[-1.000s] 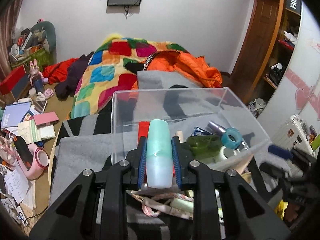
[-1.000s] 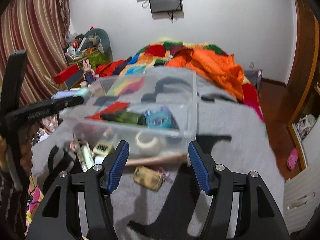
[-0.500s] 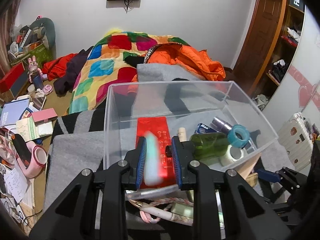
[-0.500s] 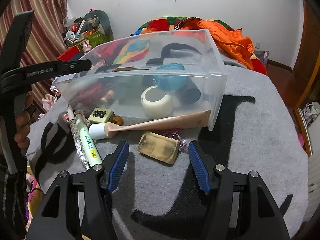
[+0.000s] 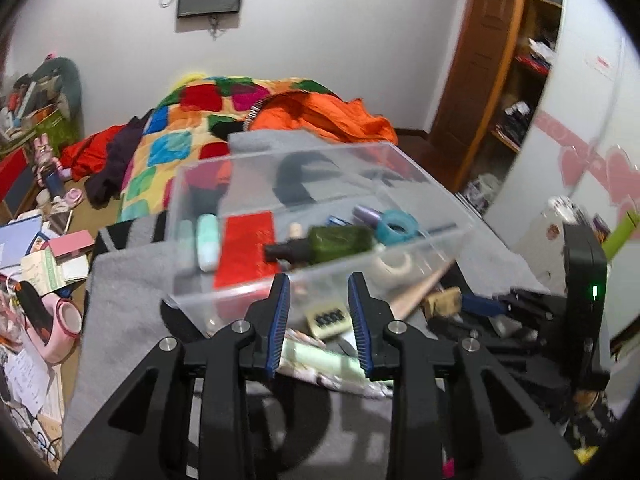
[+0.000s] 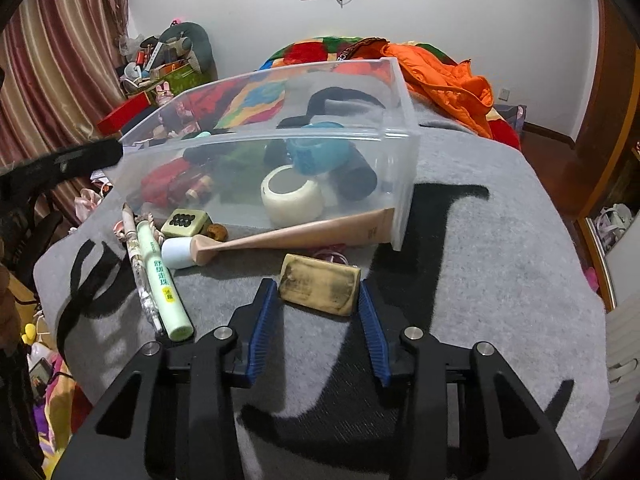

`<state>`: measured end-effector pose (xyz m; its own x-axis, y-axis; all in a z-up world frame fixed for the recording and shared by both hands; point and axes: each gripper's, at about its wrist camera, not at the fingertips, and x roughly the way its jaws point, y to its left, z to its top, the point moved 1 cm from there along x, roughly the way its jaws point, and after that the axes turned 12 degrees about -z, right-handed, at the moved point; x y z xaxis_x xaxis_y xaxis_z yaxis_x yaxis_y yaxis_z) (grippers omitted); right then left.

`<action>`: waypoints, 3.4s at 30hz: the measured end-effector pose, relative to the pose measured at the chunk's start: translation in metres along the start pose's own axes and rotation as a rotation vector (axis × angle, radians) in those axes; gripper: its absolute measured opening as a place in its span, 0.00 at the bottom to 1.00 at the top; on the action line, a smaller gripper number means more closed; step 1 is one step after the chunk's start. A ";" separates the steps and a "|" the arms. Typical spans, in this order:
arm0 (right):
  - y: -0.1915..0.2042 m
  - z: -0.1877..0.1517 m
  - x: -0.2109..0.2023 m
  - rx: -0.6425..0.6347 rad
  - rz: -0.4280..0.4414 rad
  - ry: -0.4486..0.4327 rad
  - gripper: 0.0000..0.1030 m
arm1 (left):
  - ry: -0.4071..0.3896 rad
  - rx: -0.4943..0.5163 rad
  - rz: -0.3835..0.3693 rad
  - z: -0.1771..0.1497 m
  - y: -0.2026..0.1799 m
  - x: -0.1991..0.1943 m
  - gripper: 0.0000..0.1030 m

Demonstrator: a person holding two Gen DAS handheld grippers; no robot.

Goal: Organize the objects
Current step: 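Grasp the tan sponge with the right gripper while the left grasps the beige tube, then lift the beige tube with the left gripper while the right lifts the tan sponge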

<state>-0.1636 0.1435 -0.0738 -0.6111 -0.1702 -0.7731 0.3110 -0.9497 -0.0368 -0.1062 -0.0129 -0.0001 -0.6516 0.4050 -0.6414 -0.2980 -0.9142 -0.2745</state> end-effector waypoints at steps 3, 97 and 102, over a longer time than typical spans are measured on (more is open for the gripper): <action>-0.003 -0.003 -0.004 0.002 -0.009 -0.002 0.37 | 0.032 0.017 -0.029 -0.008 -0.010 0.008 0.29; -0.047 -0.009 -0.045 0.136 0.040 -0.092 0.36 | 0.238 0.216 -0.096 -0.023 -0.085 0.068 0.07; -0.042 -0.004 -0.049 0.125 0.042 -0.099 0.36 | 0.123 0.182 -0.104 -0.012 -0.082 0.031 0.07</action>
<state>-0.1440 0.1930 -0.0373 -0.6703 -0.2301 -0.7055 0.2486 -0.9654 0.0788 -0.0936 0.0747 -0.0056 -0.5238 0.4825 -0.7020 -0.4872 -0.8457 -0.2178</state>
